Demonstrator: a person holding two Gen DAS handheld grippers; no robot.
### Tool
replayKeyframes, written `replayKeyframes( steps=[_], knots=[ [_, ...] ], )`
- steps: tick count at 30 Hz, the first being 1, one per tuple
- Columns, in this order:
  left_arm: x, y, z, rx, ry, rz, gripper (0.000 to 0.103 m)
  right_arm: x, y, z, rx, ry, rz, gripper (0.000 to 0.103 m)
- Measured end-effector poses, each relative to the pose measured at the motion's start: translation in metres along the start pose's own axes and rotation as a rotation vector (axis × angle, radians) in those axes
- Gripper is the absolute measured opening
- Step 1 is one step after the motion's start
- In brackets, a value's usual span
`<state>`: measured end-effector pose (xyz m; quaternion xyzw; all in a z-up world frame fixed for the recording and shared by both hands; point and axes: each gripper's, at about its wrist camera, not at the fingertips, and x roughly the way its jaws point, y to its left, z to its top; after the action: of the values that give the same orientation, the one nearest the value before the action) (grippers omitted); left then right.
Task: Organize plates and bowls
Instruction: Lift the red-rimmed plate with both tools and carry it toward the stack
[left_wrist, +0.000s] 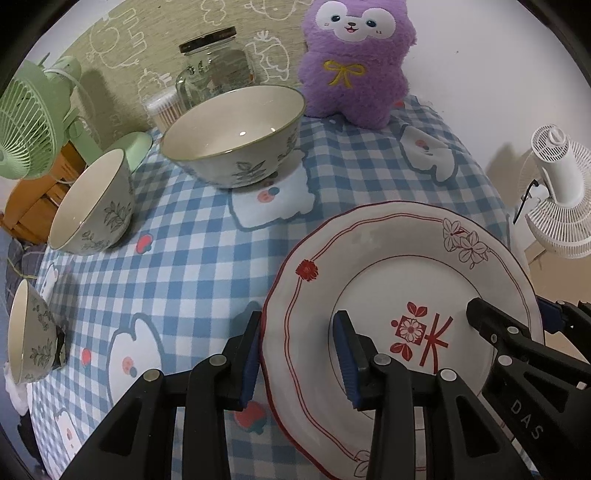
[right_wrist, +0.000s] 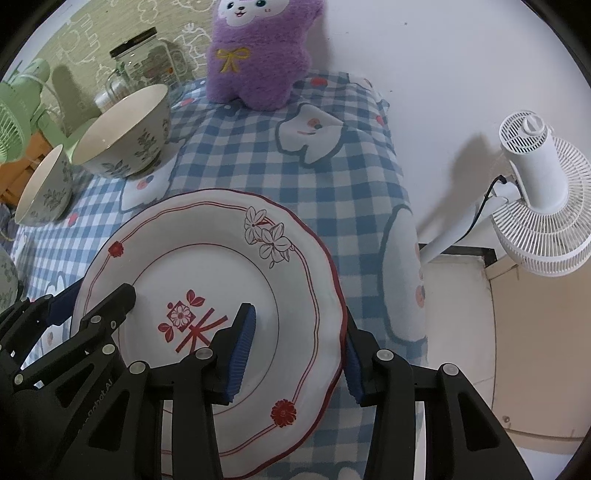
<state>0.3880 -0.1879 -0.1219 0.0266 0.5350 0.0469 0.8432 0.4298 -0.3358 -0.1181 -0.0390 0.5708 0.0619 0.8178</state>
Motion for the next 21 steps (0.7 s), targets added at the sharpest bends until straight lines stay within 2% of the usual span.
replayKeyframes(
  steps=[10,21],
  knots=[
    [-0.017,0.01,-0.011,0.001,-0.017,-0.006,0.037,-0.02,0.011,-0.007,0.008,-0.02,-0.005,0.046],
    [-0.053,0.018,-0.021,0.008,-0.064,-0.029,0.037,-0.064,0.02,-0.019,0.035,-0.081,-0.035,0.046]
  ],
)
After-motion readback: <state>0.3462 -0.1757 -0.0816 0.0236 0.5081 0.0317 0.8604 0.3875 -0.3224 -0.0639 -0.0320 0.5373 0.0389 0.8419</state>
